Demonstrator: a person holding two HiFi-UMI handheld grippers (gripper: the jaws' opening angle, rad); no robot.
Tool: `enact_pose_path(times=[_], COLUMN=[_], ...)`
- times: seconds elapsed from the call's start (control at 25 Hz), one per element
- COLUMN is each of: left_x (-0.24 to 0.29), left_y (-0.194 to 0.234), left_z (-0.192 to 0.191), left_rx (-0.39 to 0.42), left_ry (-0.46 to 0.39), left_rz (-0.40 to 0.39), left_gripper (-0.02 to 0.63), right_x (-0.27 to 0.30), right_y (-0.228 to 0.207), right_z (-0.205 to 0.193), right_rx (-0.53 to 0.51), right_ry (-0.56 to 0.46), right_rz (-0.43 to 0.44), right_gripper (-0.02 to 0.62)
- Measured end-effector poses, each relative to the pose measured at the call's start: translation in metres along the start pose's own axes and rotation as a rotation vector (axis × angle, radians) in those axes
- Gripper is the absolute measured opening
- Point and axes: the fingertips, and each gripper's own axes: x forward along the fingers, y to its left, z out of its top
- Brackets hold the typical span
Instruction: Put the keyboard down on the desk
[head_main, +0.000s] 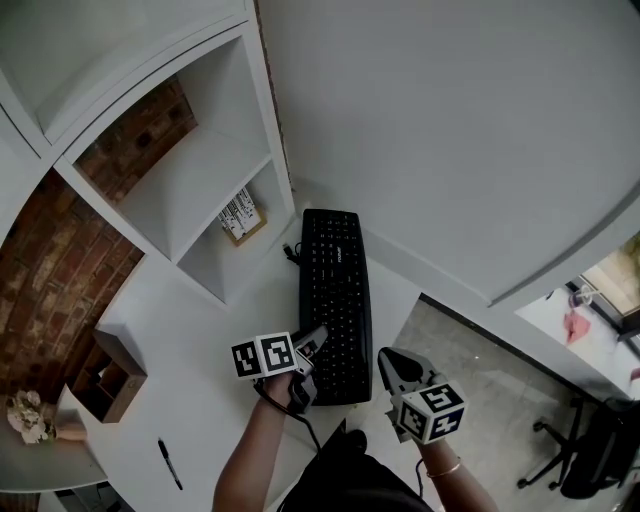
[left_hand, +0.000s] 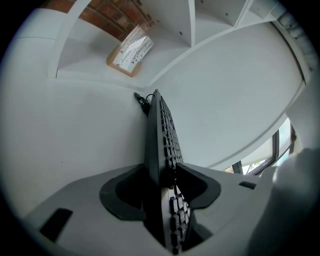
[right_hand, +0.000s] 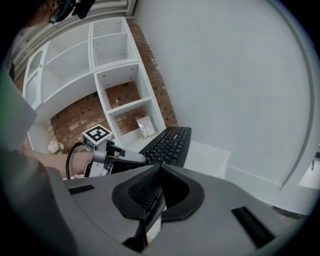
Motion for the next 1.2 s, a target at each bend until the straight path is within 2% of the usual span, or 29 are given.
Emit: enact_pose_path(times=[0.12, 0.32, 0.64, 0.92, 1.04, 1.2], left_x=[-0.002, -0.007, -0.032, -0.056, -0.069, -0.088], left_y=[0.002, 0.005, -0.005, -0.029, -0.043, -0.063], left_z=[0.003, 0.009, 0.029, 0.040, 0.041, 0.037], left_rx=[0.061, 0.114, 0.255, 0.439, 0.517, 0.578], left_ry=[-0.010, -0.048, -0.191, -0.293, -0.334, -0.388], left_rz=[0.044, 0.096, 0.195, 0.253, 0.272, 0.270], left_gripper=[0.195, 0.207, 0.204, 0.169, 0.129, 0.100], right_x=[0.000, -0.001, -0.007, -0.014, -0.020, -0.032], right_y=[0.001, 0.004, 0.006, 0.011, 0.013, 0.011], right_z=[-0.001, -0.002, -0.001, 0.006, 0.011, 0.019], right_rx=[-0.002, -0.003, -0.011, -0.021, -0.032, -0.040], right_ry=[0.002, 0.003, -0.010, -0.039, -0.060, -0.092], right_rz=[0.002, 0.007, 0.011, 0.010, 0.006, -0.008], right_gripper=[0.005, 0.005, 0.005, 0.005, 0.005, 0.005])
